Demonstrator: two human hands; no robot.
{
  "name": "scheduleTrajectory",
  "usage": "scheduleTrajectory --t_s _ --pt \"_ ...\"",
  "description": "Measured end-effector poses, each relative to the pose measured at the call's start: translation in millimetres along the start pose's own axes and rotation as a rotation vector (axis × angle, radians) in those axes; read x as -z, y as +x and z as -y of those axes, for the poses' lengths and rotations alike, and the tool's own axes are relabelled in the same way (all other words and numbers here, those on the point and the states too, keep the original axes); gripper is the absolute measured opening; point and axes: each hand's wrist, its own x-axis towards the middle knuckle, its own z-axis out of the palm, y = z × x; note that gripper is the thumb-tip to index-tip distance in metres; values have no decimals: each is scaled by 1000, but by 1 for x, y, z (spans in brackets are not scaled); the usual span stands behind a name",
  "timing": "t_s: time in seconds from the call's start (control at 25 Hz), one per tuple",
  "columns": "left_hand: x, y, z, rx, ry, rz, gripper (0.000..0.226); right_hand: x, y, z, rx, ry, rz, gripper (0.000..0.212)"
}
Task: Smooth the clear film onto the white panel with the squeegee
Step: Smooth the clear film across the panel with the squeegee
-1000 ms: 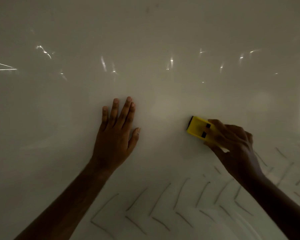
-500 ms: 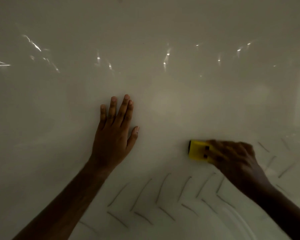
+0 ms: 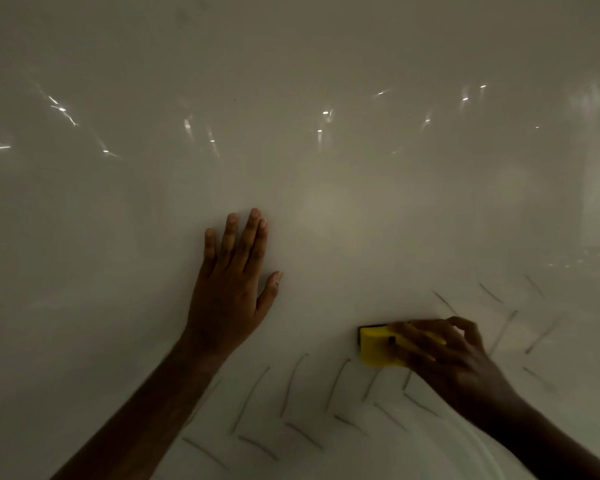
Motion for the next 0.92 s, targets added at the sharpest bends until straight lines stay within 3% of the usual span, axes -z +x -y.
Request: scheduleTrajectory --t_s 0.32,0.52,0.6,0.76,0.92 --pt "-5 13 -23 40 18 -26 79 25 59 -44 -335 -1 -209 26" --pt "-7 21 -27 19 14 -27 78 1 -10 -25 -53 -32 -51 39" --pt "-6 23 -27 7 19 -26 76 3 -39 -35 -20 -56 -18 45" --pt "-4 28 -30 -4 30 -23 74 24 -35 -78 -250 -44 -81 42" --pt "-5 36 -40 15 23 -20 75 33 15 -94 -496 28 -220 64"
